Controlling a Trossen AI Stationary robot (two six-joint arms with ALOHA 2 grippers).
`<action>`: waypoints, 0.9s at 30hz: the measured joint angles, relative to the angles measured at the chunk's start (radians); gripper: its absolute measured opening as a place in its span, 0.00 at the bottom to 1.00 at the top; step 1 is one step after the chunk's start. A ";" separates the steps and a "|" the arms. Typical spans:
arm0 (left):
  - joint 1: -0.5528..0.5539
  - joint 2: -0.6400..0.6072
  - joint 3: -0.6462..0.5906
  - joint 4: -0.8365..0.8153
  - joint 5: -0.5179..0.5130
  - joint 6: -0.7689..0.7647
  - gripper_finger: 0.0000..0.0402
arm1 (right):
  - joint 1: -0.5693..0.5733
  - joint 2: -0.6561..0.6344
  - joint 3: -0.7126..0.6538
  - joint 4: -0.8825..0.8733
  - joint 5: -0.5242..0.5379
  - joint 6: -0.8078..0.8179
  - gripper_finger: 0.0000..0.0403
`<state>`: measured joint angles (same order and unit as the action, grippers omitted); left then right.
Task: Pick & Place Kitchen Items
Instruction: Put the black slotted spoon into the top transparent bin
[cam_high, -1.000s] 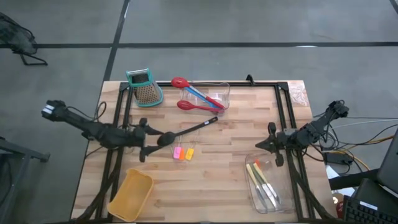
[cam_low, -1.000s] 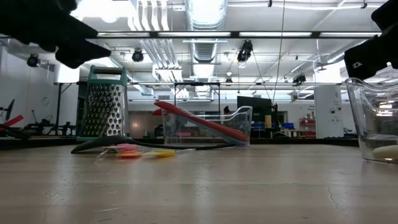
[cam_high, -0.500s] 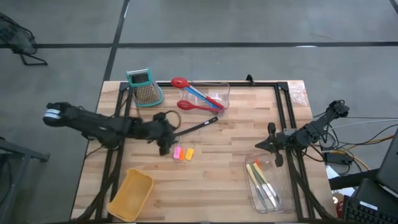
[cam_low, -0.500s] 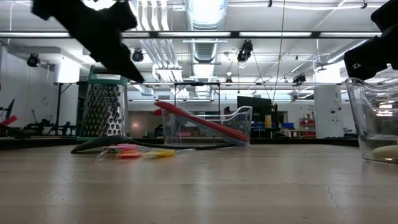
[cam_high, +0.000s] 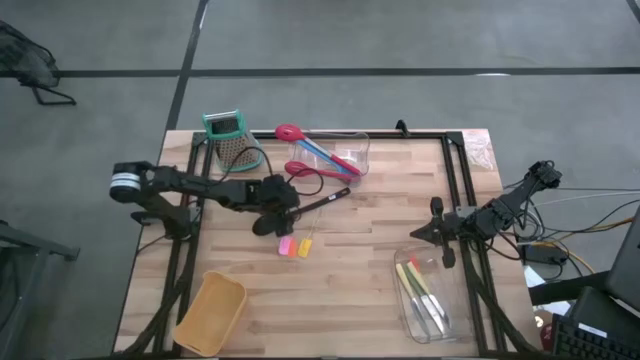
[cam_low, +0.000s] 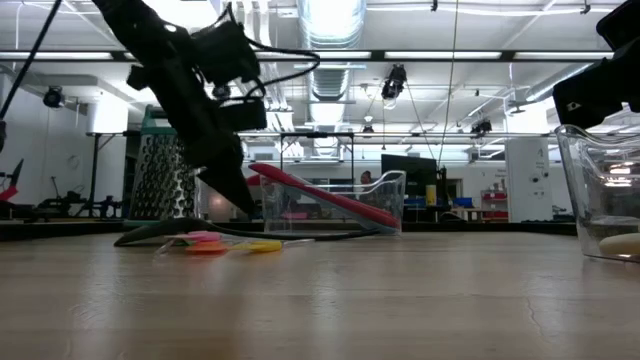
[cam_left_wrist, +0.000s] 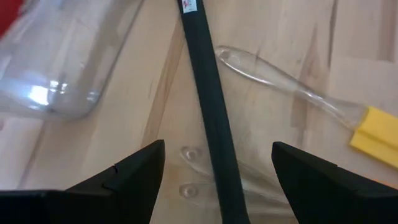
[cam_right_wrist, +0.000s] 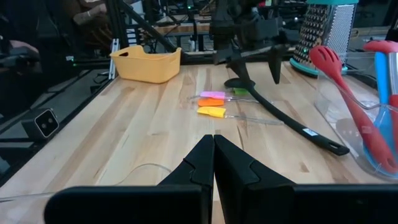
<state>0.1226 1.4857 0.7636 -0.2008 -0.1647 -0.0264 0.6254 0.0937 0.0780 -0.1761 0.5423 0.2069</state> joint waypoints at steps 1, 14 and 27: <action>0.008 0.017 0.003 0.013 0.006 0.000 0.75 | 0.000 0.000 0.000 0.000 0.000 0.000 0.02; 0.050 0.161 0.048 0.051 0.094 0.005 0.75 | 0.000 0.000 0.000 0.000 0.000 0.000 0.02; 0.096 0.225 0.082 0.053 0.185 0.004 0.75 | 0.000 0.000 0.000 0.000 0.000 0.000 0.02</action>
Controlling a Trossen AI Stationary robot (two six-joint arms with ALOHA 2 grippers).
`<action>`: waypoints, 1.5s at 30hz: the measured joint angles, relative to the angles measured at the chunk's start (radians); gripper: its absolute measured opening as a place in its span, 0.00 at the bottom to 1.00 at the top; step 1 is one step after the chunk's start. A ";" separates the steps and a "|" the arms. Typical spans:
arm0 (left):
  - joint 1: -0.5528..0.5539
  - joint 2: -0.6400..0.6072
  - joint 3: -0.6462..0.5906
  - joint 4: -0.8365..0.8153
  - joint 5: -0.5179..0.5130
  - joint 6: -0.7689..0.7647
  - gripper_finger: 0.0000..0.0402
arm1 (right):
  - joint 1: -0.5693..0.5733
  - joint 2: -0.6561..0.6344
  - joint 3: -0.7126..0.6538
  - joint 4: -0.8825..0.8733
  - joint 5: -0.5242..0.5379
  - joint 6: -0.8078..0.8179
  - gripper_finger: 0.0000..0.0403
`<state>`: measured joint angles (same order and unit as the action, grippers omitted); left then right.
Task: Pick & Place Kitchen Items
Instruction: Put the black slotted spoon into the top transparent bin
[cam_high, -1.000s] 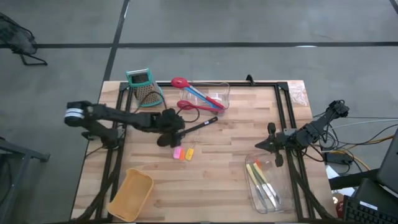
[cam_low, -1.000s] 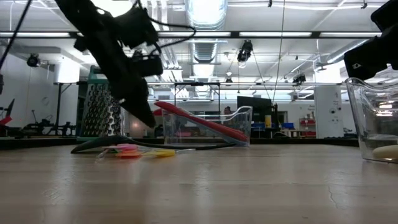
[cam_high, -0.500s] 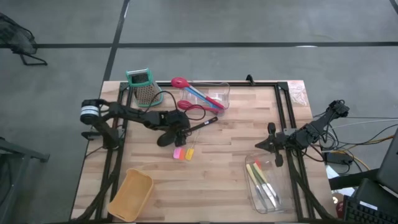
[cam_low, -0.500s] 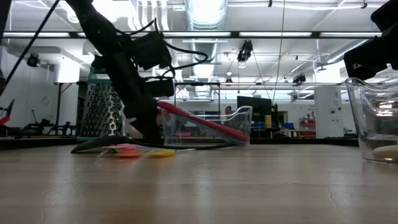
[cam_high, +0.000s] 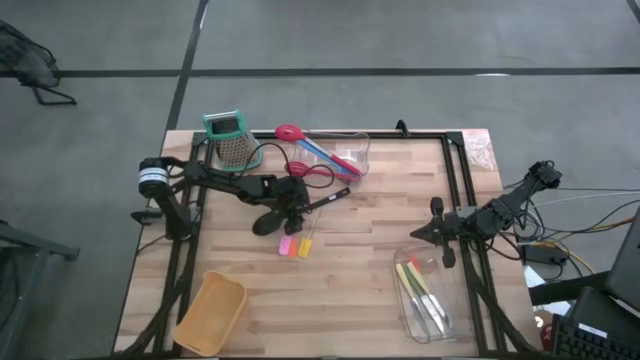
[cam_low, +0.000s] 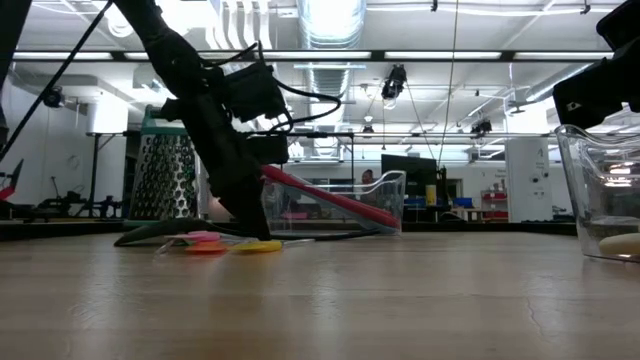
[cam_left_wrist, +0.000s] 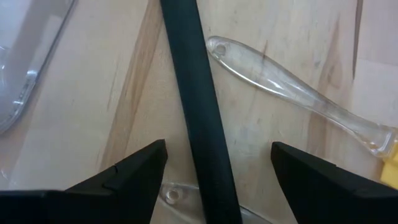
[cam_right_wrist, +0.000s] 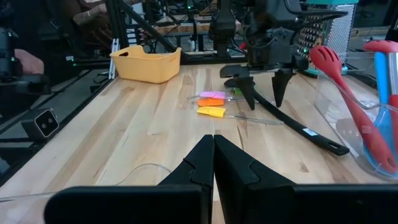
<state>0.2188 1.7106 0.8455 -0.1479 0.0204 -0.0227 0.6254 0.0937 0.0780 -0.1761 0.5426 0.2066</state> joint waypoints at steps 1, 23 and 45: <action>0.000 -0.003 -0.001 -0.001 0.008 0.000 0.74 | 0.000 0.000 0.000 0.000 0.000 0.000 0.02; 0.015 -0.010 -0.005 -0.009 0.013 0.031 0.36 | 0.000 0.000 0.000 0.000 0.000 0.000 0.02; 0.016 -0.079 -0.011 -0.085 0.015 0.074 0.20 | 0.000 0.000 0.000 0.001 0.000 0.001 0.02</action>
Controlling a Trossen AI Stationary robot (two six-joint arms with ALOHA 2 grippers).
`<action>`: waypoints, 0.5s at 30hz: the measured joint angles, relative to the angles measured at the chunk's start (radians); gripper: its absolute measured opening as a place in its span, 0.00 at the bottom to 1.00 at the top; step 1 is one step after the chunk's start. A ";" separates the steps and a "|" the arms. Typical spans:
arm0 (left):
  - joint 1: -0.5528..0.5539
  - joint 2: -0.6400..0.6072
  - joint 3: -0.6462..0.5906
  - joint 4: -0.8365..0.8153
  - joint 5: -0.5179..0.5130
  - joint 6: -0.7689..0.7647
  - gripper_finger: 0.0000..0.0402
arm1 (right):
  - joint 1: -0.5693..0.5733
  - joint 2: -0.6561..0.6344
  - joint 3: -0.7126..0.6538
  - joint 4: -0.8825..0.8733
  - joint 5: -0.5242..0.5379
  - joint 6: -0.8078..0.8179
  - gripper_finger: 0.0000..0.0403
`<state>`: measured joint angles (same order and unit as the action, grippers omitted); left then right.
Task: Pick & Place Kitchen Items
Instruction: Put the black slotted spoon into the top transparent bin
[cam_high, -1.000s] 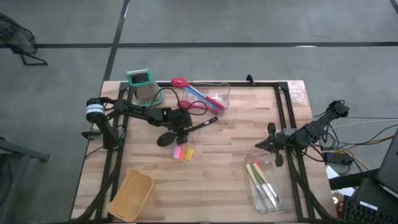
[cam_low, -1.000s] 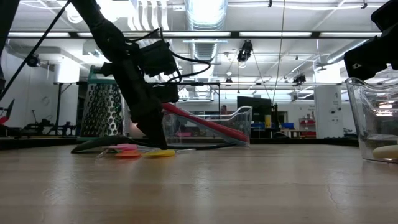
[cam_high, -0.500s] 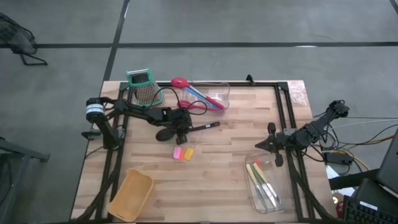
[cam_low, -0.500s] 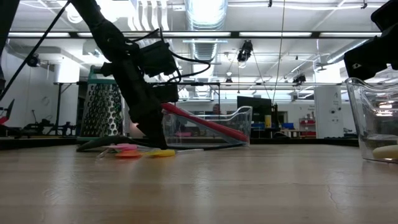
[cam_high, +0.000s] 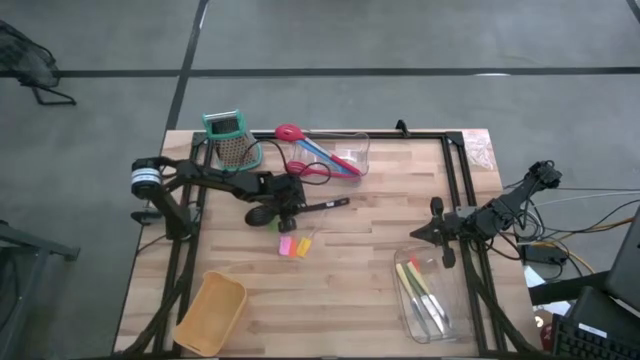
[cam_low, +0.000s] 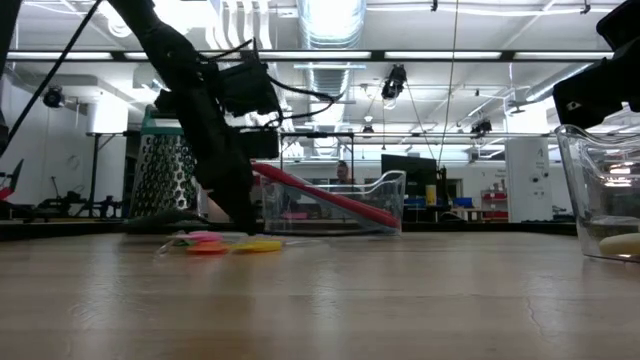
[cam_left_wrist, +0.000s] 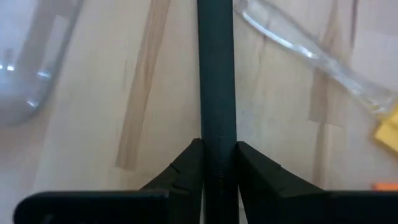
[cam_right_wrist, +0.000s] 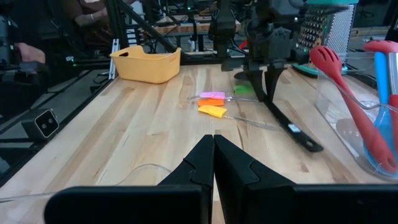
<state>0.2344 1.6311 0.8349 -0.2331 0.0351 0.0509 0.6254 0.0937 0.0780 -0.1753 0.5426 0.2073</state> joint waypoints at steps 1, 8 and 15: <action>0.000 -0.015 0.000 -0.009 -0.001 0.000 0.20 | 0.000 0.000 0.000 -0.001 0.000 0.000 0.02; 0.000 -0.118 0.001 -0.064 -0.007 0.003 0.20 | 0.000 -0.001 0.000 -0.001 0.000 0.000 0.02; 0.001 -0.241 0.011 -0.068 -0.011 0.015 0.20 | 0.000 0.000 0.000 -0.001 0.000 -0.001 0.02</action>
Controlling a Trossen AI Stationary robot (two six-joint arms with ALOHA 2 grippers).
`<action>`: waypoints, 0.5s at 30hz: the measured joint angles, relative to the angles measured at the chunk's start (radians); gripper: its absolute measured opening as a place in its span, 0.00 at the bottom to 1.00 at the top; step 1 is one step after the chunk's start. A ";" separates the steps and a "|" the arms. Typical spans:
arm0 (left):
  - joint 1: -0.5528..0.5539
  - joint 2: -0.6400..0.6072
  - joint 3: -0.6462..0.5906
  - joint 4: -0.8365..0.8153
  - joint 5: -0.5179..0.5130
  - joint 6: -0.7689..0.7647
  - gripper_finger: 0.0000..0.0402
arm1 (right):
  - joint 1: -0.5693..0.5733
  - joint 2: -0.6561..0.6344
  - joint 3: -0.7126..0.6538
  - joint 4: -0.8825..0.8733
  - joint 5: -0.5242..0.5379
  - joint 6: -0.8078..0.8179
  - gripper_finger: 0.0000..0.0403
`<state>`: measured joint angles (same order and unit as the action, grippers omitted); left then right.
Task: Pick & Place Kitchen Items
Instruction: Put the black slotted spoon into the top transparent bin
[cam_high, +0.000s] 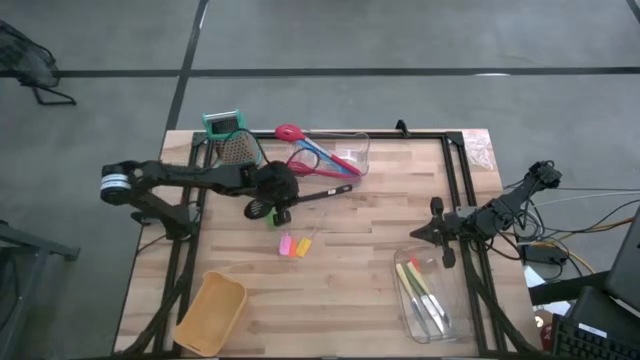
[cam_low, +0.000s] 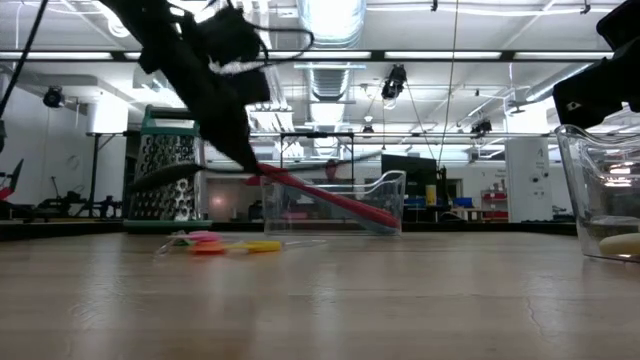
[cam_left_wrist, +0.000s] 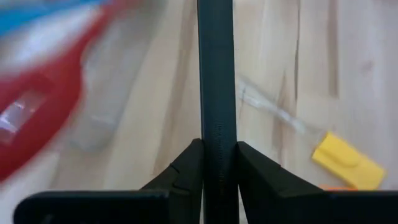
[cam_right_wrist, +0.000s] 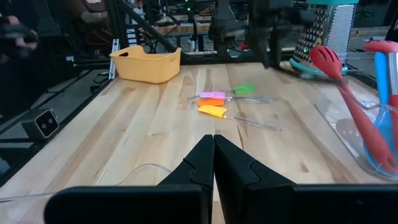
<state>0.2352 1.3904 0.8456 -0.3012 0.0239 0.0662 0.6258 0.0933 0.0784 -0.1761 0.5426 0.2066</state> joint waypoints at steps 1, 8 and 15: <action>0.000 -0.016 0.006 0.008 -0.010 0.010 0.20 | 0.000 0.000 0.000 0.001 0.000 0.000 0.02; 0.000 -0.072 0.077 0.064 -0.213 0.123 0.20 | 0.000 0.000 0.000 0.000 0.000 0.000 0.02; 0.005 -0.007 0.163 0.184 -0.437 0.397 0.20 | 0.000 0.000 0.000 0.000 0.000 0.000 0.02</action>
<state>0.2403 1.3829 1.0085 -0.1175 -0.4128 0.4632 0.6254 0.0937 0.0784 -0.1759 0.5426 0.2066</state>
